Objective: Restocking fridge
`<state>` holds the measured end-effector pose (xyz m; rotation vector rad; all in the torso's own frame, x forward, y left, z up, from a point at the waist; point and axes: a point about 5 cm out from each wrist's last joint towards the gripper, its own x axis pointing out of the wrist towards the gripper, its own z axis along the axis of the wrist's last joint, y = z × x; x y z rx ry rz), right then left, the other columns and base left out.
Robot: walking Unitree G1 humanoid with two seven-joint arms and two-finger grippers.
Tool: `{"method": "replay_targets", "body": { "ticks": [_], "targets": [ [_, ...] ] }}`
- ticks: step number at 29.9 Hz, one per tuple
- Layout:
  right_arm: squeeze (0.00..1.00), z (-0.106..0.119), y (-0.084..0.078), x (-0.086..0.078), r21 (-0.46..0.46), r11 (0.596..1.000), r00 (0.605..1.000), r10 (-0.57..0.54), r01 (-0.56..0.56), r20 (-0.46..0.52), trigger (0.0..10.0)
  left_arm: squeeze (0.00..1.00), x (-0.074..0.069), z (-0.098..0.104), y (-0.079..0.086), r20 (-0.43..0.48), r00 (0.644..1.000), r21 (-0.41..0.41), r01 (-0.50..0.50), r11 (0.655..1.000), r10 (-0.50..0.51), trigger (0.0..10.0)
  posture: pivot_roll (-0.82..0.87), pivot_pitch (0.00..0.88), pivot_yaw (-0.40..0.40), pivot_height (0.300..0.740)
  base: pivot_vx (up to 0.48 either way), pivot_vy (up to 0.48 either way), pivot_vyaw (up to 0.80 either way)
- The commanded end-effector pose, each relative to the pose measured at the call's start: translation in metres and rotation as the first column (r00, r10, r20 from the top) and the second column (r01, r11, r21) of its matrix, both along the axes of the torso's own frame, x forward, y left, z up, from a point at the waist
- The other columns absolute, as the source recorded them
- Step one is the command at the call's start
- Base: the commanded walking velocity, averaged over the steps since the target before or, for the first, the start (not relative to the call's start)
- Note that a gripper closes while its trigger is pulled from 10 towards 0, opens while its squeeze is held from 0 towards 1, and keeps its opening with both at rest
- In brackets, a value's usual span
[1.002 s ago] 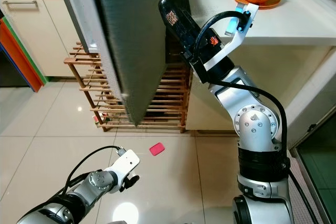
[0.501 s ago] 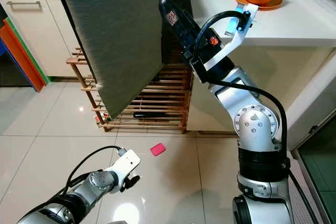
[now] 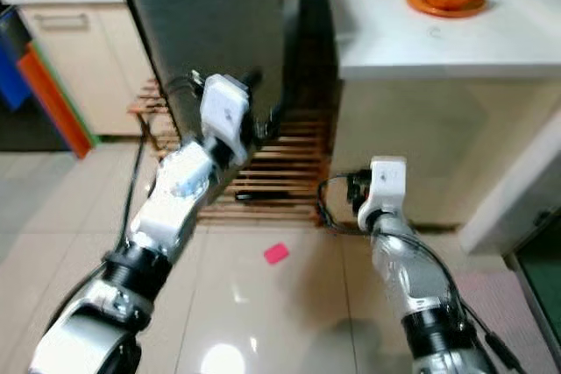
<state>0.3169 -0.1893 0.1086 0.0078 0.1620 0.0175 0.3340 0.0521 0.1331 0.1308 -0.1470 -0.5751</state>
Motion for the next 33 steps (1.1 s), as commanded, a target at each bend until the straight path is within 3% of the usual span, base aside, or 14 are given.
{"method": "replay_targets", "body": {
  "ticks": [1, 9, 20, 28, 33],
  "targets": [
    [0.0, -0.005, 0.002, -0.001, -0.008, 1.0, 1.0, -0.005, 0.005, -0.006, 10.0, 0.0, 0.004, 0.015, 0.001, 0.04, 0.999, -0.012, -0.013, 1.0, 0.013, 10.0, -0.09, 0.0, 0.02, 0.74, 0.0, 0.0, 0.0],
    [0.0, -0.012, 0.004, 0.003, -0.062, 0.997, 0.999, -0.037, 0.038, 0.031, 10.0, 0.0, 0.003, 0.017, 0.005, 0.019, 0.999, -0.034, -0.04, 0.999, 0.04, 10.0, -0.09, 0.0, 0.02, 0.74, 0.0, 0.0, 0.0],
    [0.0, -0.015, 0.004, 0.003, -0.066, 0.997, 0.999, -0.039, 0.041, 0.036, 10.0, 0.0, 0.012, 0.02, 0.016, 0.017, 0.992, -0.021, -0.127, 0.992, 0.127, 10.0, -0.09, 0.0, 0.022, 0.74, 0.0, 0.463, 0.0],
    [0.0, -0.017, 0.005, 0.003, -0.063, 0.998, 0.999, -0.022, 0.025, 0.037, 10.0, 0.0, 0.025, 0.03, 0.042, 0.041, 0.947, -0.051, -0.318, 0.947, 0.32, 10.0, -0.09, 0.0, 0.016, 0.74, 0.0, 0.48, 0.0],
    [0.0, -0.014, 0.008, 0.004, -0.068, 0.998, 0.999, 0.004, 0.0, 0.053, 10.0, 0.0, 0.023, 0.027, 0.032, 0.051, 0.951, -0.009, -0.306, 0.952, 0.306, 10.0, -0.09, 0.0, 0.017, 0.74, 0.0, 0.095, 0.0]
  ]
}}
